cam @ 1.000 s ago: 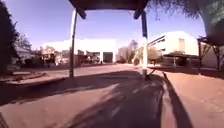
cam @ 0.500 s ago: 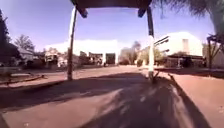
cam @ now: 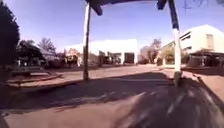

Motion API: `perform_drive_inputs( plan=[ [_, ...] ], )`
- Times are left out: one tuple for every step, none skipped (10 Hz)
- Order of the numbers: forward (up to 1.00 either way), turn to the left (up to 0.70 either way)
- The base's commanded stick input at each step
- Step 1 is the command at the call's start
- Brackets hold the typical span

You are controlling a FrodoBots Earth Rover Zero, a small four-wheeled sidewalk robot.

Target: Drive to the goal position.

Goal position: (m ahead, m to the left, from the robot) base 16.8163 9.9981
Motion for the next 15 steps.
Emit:
perform_drive_inputs(
  plan=[
    [0.85,0.0],
    [0.85,0.0],
    [0.85,0.0],
    [0.85,0.0],
    [0.85,0.0],
    [0.85,0.0],
    [0.85,0.0],
    [0.85,0.0],
    [0.85,0.0],
    [0.85,0.0],
    [0.85,0.0],
    [0.85,0.0],
    [0.85,0.0],
    [0.85,0.0],
    [0.85,0.0]
  ],
)
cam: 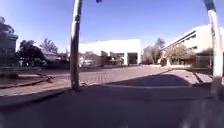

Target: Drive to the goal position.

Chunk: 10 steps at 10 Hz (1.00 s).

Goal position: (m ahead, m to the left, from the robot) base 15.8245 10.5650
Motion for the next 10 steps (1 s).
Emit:
perform_drive_inputs(
  plan=[
    [0.85,0.0],
    [0.85,0.0],
    [0.85,0.0],
    [0.85,0.0],
    [0.85,0.0],
    [0.85,0.0],
    [0.85,0.0],
    [0.85,0.0],
    [0.85,0.0],
    [0.85,0.0]
  ],
)
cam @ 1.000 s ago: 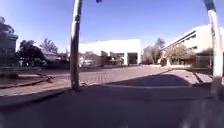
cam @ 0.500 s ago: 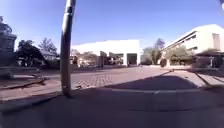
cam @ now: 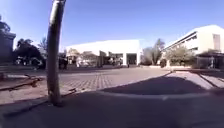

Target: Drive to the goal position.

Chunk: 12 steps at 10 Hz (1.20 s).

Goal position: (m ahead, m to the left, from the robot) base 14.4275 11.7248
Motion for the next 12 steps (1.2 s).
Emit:
perform_drive_inputs(
  plan=[
    [0.85,0.0],
    [0.85,0.0],
    [0.85,0.0],
    [0.85,0.0],
    [0.85,0.0],
    [0.85,0.0],
    [0.85,0.0],
    [0.85,0.0],
    [0.85,0.0],
    [0.85,0.0],
    [0.85,0.0],
    [0.85,0.0]
  ],
)
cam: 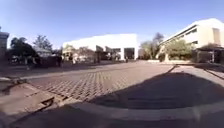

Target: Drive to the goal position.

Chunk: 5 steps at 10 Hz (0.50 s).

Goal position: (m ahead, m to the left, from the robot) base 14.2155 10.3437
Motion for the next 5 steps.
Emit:
perform_drive_inputs(
  plan=[
    [0.85,0.0],
    [0.85,0.0],
    [0.85,0.0],
    [0.85,0.0],
    [0.85,0.0]
  ],
)
